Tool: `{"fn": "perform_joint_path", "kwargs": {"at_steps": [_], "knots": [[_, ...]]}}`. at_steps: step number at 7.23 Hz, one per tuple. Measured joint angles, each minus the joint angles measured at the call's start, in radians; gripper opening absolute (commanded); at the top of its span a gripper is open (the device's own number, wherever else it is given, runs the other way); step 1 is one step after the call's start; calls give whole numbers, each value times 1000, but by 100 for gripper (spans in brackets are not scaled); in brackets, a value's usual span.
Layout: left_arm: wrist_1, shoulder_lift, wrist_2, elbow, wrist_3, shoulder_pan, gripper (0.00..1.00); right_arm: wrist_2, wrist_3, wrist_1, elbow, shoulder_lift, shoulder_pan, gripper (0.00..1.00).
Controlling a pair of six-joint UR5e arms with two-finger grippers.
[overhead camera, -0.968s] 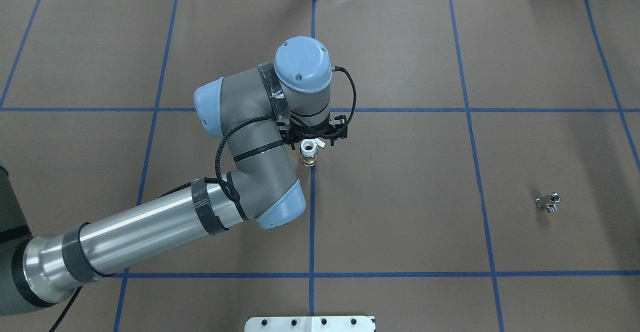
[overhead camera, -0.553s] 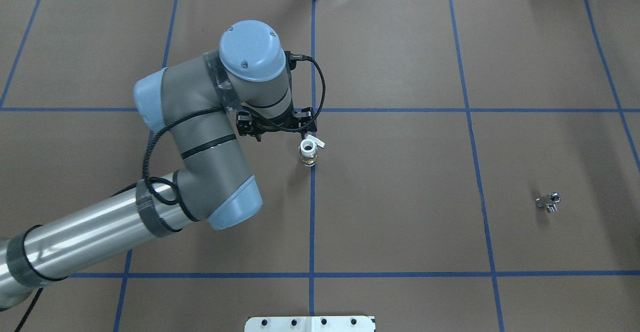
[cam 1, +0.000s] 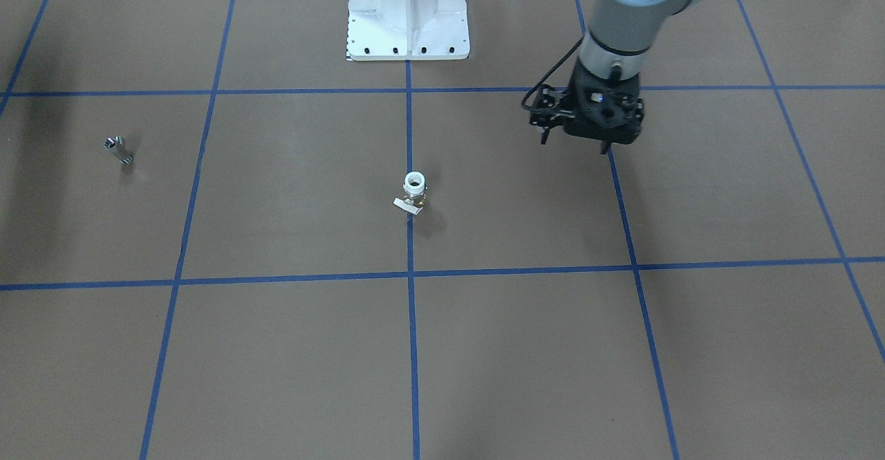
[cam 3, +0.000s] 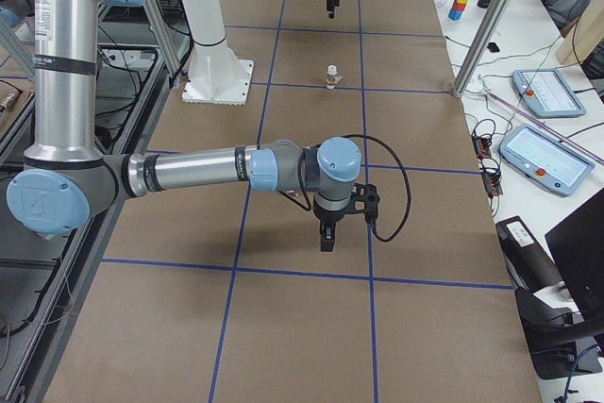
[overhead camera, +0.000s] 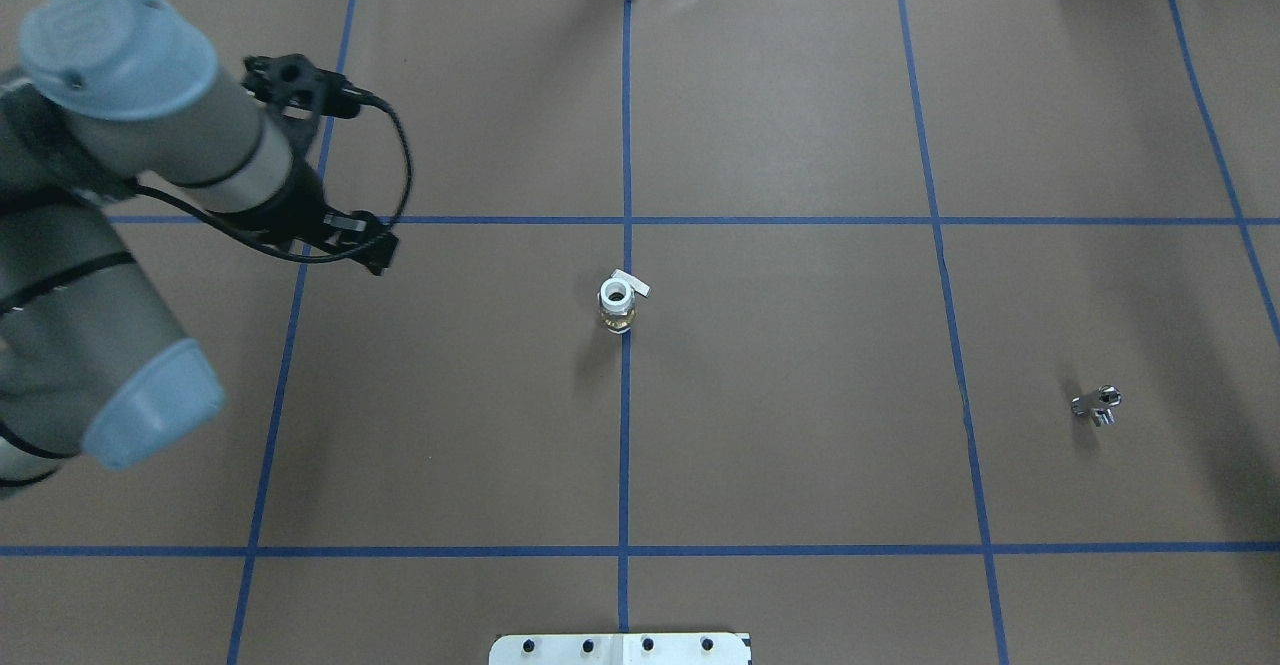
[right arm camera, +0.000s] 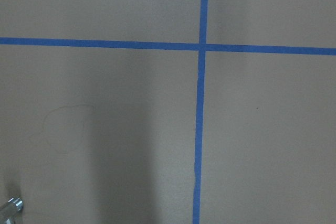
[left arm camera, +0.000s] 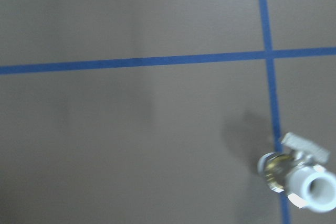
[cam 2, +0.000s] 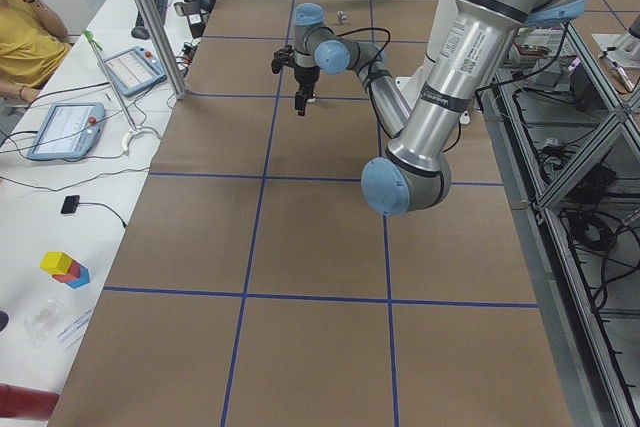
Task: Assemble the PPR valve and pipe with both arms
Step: 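Open the left gripper and withdraw the left arm from the valve, then lower the right gripper onto the metal pipe fitting and grasp it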
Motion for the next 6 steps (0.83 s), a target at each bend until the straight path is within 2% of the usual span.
{"fn": "perform_joint_path", "kwargs": {"at_steps": [2, 4, 5, 6], "knots": [[0, 177, -123, -37, 374, -216, 100, 0, 140, 0, 74, -4, -64, 100], [2, 289, -169, -36, 652, -370, 100, -1, 217, 19, 116, -15, -112, 100], [3, 325, -184, -32, 743, -415, 100, -3, 293, 106, 119, -40, -144, 100], [3, 341, -199, -28, 788, -437, 100, -15, 428, 260, 116, -81, -200, 100]]}}
